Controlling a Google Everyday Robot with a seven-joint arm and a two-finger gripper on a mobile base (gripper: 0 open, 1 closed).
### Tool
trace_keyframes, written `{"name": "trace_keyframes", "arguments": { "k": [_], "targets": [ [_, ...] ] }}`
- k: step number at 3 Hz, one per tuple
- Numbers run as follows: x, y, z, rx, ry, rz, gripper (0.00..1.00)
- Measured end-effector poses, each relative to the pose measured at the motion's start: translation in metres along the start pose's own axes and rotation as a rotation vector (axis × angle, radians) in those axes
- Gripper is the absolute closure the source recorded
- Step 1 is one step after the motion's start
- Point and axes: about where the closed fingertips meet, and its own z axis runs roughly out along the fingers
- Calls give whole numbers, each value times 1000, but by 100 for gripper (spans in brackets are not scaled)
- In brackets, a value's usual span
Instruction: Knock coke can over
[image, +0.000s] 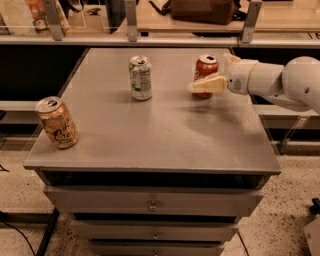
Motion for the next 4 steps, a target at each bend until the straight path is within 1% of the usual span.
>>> {"name": "trace_keyframes", "arguments": {
  "k": [1, 2, 3, 4],
  "targets": [
    [1, 6, 3, -21, -9, 6, 1],
    [2, 9, 7, -34, -13, 10, 11],
    [4, 10, 6, -36, -14, 15, 10],
    [7, 8, 4, -39, -20, 33, 10]
  ]
}}
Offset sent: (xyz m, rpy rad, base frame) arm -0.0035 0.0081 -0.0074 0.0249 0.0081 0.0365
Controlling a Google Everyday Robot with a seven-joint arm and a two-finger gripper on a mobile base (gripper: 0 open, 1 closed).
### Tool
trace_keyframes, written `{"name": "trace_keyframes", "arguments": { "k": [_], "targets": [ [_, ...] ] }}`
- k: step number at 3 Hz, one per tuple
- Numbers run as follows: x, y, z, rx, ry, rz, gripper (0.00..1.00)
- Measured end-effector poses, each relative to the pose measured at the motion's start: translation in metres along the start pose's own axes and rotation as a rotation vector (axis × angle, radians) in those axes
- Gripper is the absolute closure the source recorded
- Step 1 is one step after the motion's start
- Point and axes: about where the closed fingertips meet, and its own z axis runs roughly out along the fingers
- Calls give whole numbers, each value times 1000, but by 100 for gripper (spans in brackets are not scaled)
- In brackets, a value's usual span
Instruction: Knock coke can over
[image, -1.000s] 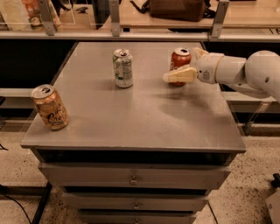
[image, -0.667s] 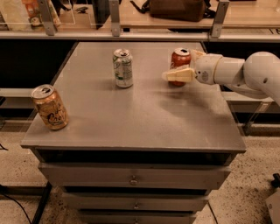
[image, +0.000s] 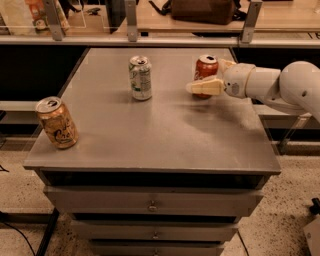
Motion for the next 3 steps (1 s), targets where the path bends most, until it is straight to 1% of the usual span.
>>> {"name": "trace_keyframes", "arguments": {
  "k": [1, 2, 3],
  "targets": [
    [3, -1, -2, -9, -19, 30, 12],
    [4, -1, -5, -16, -38, 46, 11],
    [4, -1, -6, -17, -42, 46, 14]
  ]
}}
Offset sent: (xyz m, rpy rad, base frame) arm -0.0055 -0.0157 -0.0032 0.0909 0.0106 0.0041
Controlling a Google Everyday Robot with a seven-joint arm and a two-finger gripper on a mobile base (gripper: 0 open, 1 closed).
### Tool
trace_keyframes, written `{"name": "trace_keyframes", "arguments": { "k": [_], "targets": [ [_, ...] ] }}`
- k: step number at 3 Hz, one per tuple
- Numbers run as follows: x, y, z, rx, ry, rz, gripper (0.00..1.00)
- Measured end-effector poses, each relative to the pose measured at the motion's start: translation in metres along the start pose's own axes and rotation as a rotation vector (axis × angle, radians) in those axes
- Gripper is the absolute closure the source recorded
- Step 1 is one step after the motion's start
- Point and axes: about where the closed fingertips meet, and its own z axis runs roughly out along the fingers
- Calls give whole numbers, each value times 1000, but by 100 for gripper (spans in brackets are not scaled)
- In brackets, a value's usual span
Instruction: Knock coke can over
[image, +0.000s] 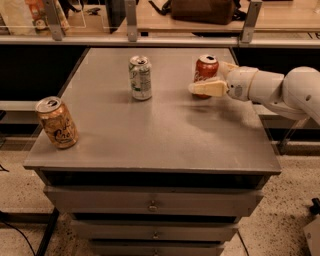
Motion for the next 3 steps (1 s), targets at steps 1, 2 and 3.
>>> {"name": "trace_keyframes", "arguments": {
  "k": [1, 2, 3],
  "targets": [
    [-1, 1, 0, 0, 0, -9, 31],
    [-2, 2, 0, 1, 3, -14, 50],
    [-3, 0, 0, 14, 45, -20, 45]
  ]
}}
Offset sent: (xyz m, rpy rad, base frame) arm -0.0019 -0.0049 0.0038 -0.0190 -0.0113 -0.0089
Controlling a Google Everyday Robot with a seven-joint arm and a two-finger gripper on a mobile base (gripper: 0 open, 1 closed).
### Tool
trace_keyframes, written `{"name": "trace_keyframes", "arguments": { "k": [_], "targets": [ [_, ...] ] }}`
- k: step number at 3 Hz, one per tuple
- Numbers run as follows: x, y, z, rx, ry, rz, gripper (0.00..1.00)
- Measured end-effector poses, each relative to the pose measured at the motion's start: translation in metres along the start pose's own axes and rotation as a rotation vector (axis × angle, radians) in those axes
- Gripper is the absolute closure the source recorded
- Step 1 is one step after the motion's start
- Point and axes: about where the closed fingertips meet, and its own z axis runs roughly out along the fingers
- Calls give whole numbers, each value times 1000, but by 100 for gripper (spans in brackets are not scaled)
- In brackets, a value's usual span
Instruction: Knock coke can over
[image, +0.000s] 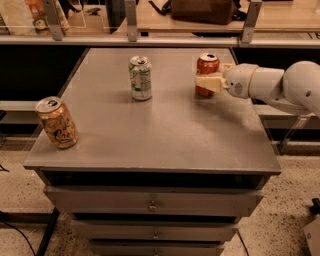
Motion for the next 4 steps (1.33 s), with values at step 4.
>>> {"name": "trace_keyframes", "arguments": {
  "k": [4],
  "targets": [
    [-26, 15, -71, 2, 561, -521, 68]
  ]
}}
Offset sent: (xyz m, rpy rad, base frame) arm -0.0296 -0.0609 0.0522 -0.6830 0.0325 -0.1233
